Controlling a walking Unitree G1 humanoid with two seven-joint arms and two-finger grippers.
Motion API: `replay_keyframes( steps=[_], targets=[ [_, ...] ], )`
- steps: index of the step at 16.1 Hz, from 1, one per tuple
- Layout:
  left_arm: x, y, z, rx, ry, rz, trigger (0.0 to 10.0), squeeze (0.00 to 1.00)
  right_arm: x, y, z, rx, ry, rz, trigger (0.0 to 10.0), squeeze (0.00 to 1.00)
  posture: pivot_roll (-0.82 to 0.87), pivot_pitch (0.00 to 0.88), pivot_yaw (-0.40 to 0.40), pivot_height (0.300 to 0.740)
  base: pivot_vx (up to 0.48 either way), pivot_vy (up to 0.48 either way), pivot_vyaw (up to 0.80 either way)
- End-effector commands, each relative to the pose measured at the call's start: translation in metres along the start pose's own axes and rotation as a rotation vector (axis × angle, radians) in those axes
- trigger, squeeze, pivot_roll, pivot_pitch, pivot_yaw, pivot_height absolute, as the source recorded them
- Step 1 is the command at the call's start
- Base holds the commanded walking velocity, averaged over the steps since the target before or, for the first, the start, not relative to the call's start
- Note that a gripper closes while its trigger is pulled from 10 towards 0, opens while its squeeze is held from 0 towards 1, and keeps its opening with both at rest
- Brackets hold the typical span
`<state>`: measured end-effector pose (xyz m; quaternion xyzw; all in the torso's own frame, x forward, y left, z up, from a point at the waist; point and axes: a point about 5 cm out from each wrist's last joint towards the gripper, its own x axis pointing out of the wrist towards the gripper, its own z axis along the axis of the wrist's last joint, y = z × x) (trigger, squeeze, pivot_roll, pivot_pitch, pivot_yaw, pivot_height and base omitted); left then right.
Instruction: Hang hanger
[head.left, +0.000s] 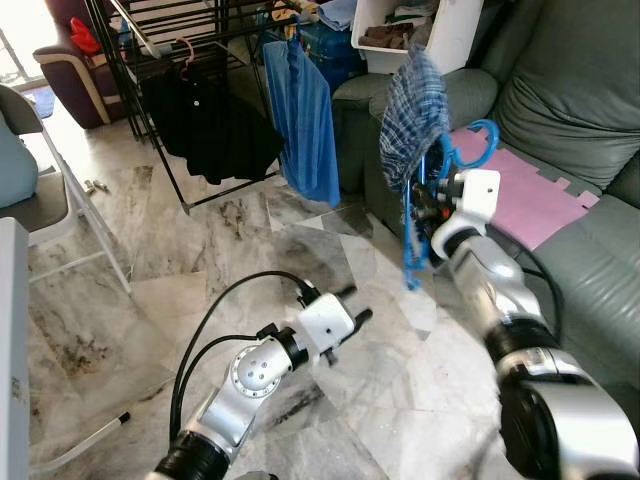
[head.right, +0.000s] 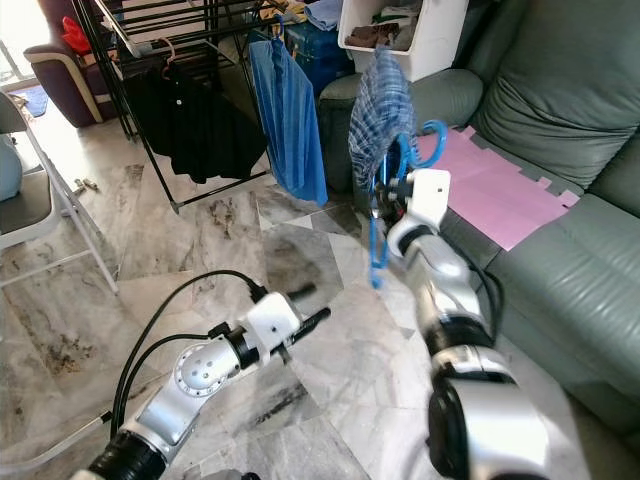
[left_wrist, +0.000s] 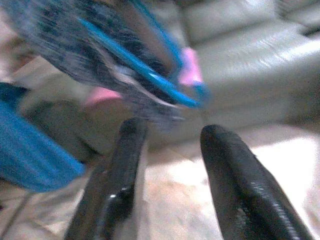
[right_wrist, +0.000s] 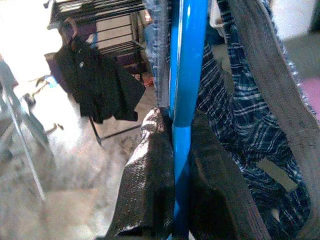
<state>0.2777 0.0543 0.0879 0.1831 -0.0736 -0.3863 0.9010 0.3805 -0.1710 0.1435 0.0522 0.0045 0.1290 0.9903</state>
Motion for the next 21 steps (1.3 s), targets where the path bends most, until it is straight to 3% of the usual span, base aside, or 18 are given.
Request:
replay_keyframes(
  steps=[1,3,5,7,11,12,13,21],
  targets=[
    [-0.004,0.019,0.007,0.012,-0.046,0.124,10.0,1.00,-0.003,-0.001,0.003,-0.068,-0.020,0.038,10.0,0.00,-0.12,0.000,0.011,0.740,0.000,0.000,0.00],
    [-0.023,0.058,-0.008,-0.046,0.015,0.444,10.0,1.00,-0.021,-0.007,-0.016,-0.204,0.024,0.086,10.0,0.00,-0.13,0.000,0.014,0.740,0.000,0.000,0.00],
    [-0.037,0.080,-0.022,-0.126,0.089,0.635,10.0,1.00,-0.033,-0.010,-0.026,-0.238,0.036,0.101,10.0,0.00,-0.13,0.000,0.010,0.740,0.000,0.000,0.00],
    [-0.050,0.099,-0.030,-0.126,0.139,0.763,10.0,1.00,-0.042,-0.010,-0.030,-0.239,0.024,0.112,10.0,0.00,-0.12,0.000,0.004,0.740,0.000,0.000,0.00],
    [-0.053,0.109,-0.034,-0.154,0.177,0.800,10.0,1.00,-0.052,0.000,-0.036,-0.236,0.012,0.140,10.0,0.00,-0.12,0.000,0.006,0.740,0.000,0.000,0.00],
    [-0.052,0.109,-0.034,-0.163,0.177,0.800,10.0,0.21,-0.052,0.002,-0.036,-0.232,0.008,0.151,10.0,0.00,-0.12,0.000,0.008,0.740,0.000,0.000,0.00],
    [-0.050,0.110,-0.033,-0.171,0.176,0.809,10.0,0.00,-0.052,0.006,-0.036,-0.229,0.006,0.162,10.0,0.00,-0.12,0.000,0.011,0.740,0.000,0.000,0.00],
    [-0.043,0.112,-0.033,-0.182,0.197,0.818,10.0,0.00,-0.059,0.012,-0.036,-0.207,0.022,0.172,10.0,0.00,-0.13,0.000,0.024,0.740,0.000,-0.240,0.71]
  ],
)
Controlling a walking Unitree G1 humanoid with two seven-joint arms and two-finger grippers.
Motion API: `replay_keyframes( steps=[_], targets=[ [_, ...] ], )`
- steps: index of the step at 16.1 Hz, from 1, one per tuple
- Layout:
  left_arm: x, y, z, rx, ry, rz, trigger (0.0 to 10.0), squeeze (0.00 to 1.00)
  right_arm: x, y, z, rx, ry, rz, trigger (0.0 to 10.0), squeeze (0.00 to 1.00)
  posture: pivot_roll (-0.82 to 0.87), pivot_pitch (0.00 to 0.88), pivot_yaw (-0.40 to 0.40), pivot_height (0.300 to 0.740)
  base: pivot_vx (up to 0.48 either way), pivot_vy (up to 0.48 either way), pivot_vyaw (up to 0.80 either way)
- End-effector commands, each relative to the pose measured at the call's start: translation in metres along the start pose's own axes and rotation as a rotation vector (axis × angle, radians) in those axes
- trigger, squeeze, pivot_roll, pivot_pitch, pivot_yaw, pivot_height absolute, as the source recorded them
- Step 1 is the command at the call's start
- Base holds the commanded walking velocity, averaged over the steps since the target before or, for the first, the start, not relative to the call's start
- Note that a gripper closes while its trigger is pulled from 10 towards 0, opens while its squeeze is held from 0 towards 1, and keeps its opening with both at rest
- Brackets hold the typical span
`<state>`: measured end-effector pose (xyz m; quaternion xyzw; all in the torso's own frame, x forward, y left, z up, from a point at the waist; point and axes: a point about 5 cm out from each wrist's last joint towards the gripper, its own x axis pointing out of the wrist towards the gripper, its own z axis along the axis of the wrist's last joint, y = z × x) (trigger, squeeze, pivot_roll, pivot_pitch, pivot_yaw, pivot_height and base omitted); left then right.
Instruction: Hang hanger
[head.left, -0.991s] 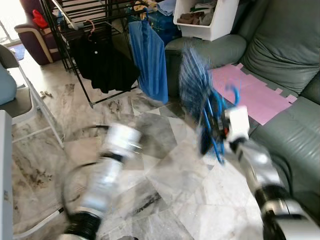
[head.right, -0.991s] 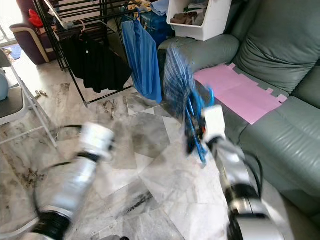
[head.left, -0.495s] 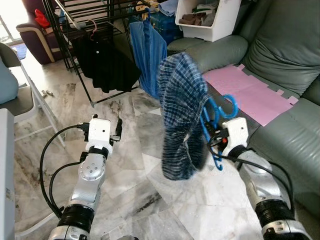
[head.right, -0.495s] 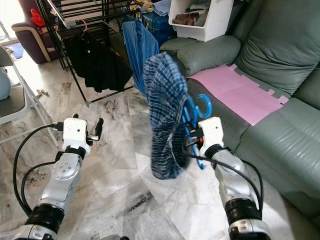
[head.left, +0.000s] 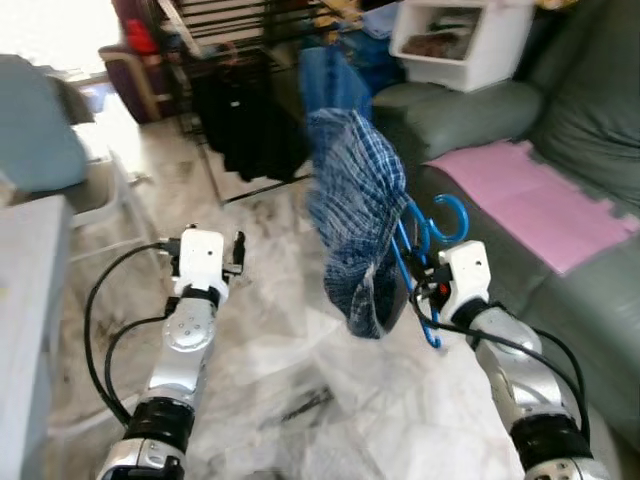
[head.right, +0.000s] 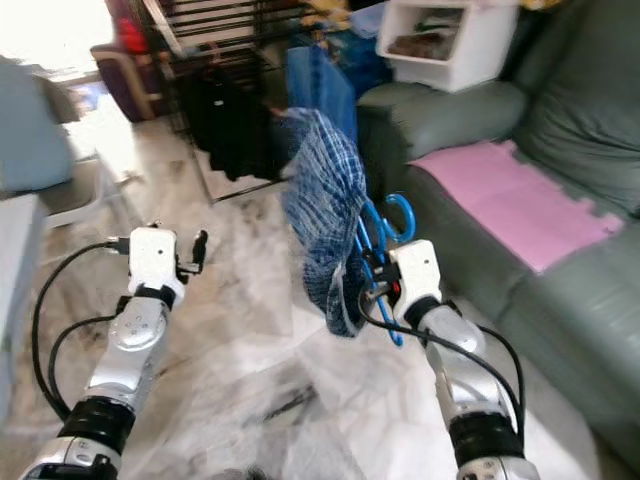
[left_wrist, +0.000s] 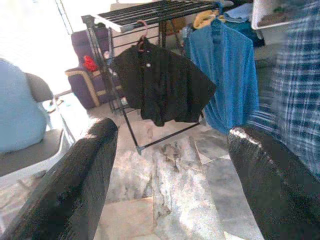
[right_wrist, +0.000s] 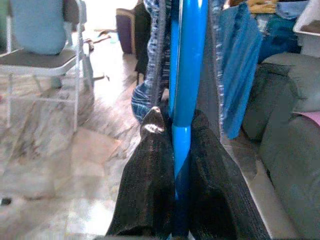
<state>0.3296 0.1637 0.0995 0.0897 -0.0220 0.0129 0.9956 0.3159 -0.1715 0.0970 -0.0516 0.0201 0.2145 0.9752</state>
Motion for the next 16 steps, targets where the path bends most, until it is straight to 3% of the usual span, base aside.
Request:
replay_keyframes(
  steps=[1,5,13,16],
  targets=[
    [0.0032,0.0018,0.0013,0.011,0.008,0.009,10.0,0.00,0.0032,-0.0021,0.0122,-0.009,-0.043,-0.003,10.0,0.00,-0.13,0.000,0.024,0.740,0.000,-0.337,0.55],
    [0.0039,0.0024,0.0008,0.017,0.017,0.017,10.0,0.00,0.0042,-0.0009,0.0147,-0.006,-0.043,0.000,10.0,0.00,-0.13,0.000,0.024,0.740,0.000,-0.358,0.12],
    [0.0035,-0.0016,0.0086,-0.053,-0.017,0.011,10.0,0.00,0.0015,0.0003,0.0180,-0.002,-0.048,0.013,10.0,0.00,-0.14,0.000,0.028,0.740,0.000,0.000,0.00],
    [0.0051,0.0003,0.0104,-0.063,-0.022,0.015,10.0,0.00,0.0014,0.0021,0.0182,-0.003,-0.047,0.018,10.0,0.00,-0.14,0.000,0.033,0.740,0.253,0.000,0.00]
  ],
)
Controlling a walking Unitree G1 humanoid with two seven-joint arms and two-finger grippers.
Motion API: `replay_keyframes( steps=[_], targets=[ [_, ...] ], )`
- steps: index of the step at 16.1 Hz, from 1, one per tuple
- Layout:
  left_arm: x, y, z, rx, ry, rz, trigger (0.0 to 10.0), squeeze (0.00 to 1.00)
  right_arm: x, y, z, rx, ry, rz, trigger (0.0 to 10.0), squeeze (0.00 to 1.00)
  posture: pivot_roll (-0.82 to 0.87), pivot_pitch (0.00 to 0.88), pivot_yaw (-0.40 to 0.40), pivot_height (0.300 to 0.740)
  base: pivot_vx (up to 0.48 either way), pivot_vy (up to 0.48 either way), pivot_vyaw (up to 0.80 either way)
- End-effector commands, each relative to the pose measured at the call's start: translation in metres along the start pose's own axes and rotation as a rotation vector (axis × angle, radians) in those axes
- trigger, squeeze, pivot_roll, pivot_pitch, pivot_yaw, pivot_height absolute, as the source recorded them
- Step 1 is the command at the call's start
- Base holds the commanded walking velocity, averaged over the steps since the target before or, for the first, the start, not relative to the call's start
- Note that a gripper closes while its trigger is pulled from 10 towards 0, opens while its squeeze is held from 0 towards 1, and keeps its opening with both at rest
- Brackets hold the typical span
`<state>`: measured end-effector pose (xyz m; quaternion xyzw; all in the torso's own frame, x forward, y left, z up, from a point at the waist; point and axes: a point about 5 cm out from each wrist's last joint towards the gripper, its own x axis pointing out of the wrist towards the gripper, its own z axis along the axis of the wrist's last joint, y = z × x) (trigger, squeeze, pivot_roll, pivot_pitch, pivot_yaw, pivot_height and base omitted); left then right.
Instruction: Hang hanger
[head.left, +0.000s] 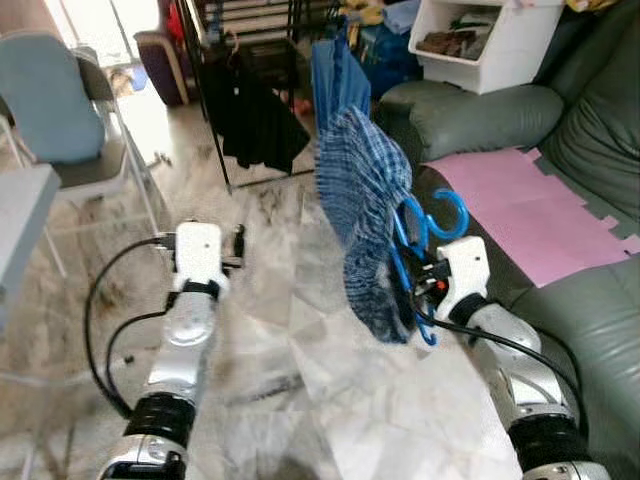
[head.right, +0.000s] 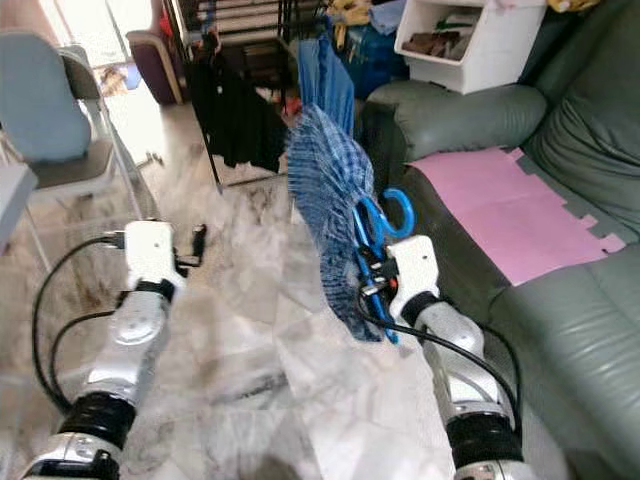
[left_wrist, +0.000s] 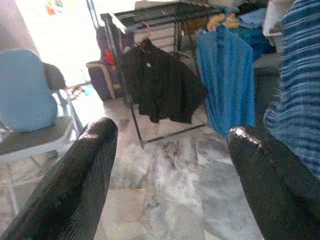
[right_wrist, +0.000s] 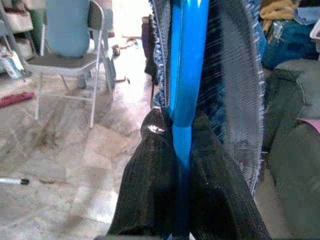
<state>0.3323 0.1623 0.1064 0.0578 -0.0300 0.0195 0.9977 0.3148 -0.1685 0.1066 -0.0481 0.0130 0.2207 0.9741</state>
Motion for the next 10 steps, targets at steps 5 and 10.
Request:
replay_keyframes(
  steps=[5,10],
  targets=[
    [0.0027,0.0021,0.0040,-0.009,-0.003,0.000,10.0,0.00,0.0001,0.0008,0.0081,-0.011,-0.026,0.010,10.0,0.00,-0.14,0.000,0.035,0.740,0.343,0.000,0.00],
    [0.0022,0.0016,0.0021,-0.012,0.003,0.000,10.0,0.00,-0.0009,0.0003,0.0079,-0.015,-0.020,0.017,10.0,0.00,-0.15,0.000,0.033,0.740,0.392,0.000,0.00]
  ],
)
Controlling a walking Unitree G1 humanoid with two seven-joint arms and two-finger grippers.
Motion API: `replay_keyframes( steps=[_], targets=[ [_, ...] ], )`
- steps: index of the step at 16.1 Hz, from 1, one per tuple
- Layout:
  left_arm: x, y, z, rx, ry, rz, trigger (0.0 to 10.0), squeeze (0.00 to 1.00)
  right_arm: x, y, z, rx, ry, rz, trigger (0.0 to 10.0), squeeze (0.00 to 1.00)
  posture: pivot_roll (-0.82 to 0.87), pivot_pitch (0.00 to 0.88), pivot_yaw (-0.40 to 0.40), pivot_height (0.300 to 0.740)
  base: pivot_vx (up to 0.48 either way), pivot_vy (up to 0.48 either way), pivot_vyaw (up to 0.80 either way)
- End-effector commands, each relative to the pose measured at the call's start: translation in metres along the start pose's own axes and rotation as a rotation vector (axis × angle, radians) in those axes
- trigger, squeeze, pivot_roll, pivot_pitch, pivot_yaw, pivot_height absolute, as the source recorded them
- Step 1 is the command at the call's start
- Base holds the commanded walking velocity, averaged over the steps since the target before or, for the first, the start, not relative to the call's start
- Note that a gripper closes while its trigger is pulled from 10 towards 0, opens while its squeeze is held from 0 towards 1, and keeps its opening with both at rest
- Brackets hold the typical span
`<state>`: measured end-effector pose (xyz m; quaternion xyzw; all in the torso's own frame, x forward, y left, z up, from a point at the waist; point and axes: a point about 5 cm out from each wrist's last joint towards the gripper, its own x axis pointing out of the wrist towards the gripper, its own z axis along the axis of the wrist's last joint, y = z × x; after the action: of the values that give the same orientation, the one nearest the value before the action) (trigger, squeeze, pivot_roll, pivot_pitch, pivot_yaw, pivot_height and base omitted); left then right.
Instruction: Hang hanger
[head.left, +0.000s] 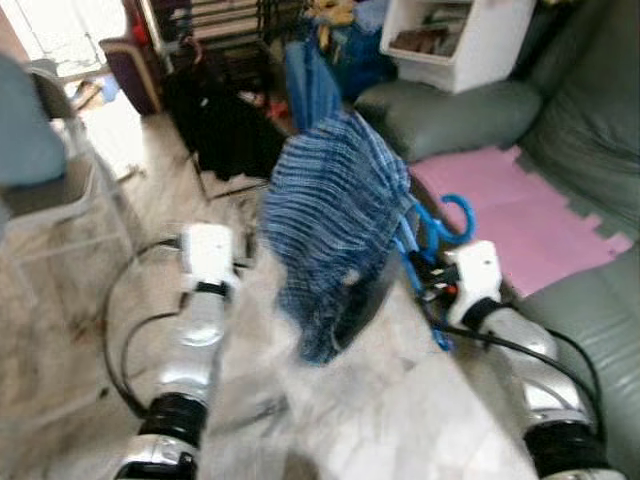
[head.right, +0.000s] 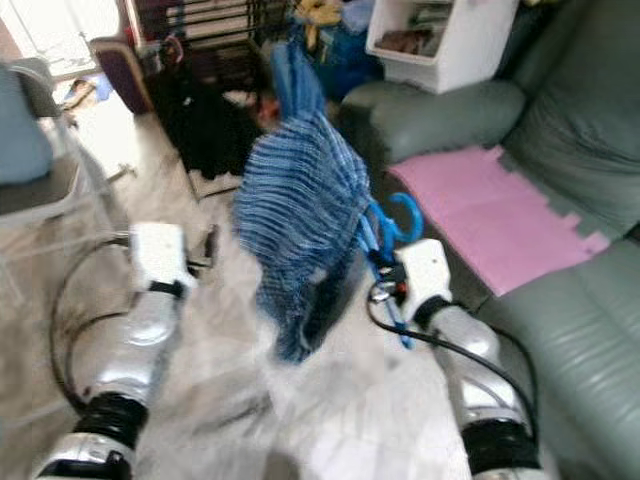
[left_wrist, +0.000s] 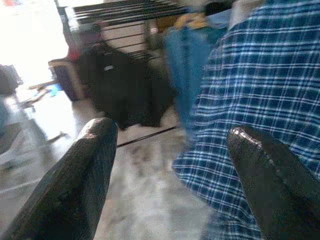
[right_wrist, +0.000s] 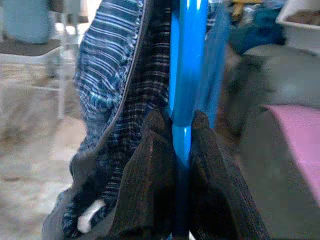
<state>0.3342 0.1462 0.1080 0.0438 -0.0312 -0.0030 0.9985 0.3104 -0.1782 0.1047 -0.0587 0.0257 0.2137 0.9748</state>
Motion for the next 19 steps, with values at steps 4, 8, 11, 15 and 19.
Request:
replay_keyframes(
  steps=[4,8,11,15,19],
  targets=[
    [0.000,0.019,-0.003,0.022,0.022,0.061,10.0,0.00,0.004,0.010,0.006,0.000,-0.020,0.055,10.0,0.00,-0.15,0.000,0.032,0.740,0.158,0.000,0.00],
    [-0.001,0.015,-0.003,0.065,0.015,0.031,10.0,0.00,-0.001,0.013,0.000,-0.006,0.024,0.100,10.0,0.00,-0.14,0.000,0.035,0.740,0.000,0.000,0.00],
    [0.000,0.013,-0.001,0.106,0.002,-0.022,10.0,0.00,-0.004,0.011,-0.003,-0.026,0.046,0.118,10.0,0.00,-0.15,0.000,0.035,0.740,0.000,0.000,0.00],
    [0.002,0.005,-0.001,0.189,0.016,-0.201,10.0,0.00,-0.008,0.003,-0.005,-0.095,0.090,0.153,10.0,0.00,-0.14,0.000,0.033,0.740,0.000,0.000,0.00],
    [0.000,-0.006,0.005,0.283,-0.041,-0.399,10.0,0.00,-0.013,-0.009,-0.005,-0.123,0.122,0.160,10.0,0.00,-0.15,0.000,0.034,0.740,0.000,0.000,0.00]
  ],
)
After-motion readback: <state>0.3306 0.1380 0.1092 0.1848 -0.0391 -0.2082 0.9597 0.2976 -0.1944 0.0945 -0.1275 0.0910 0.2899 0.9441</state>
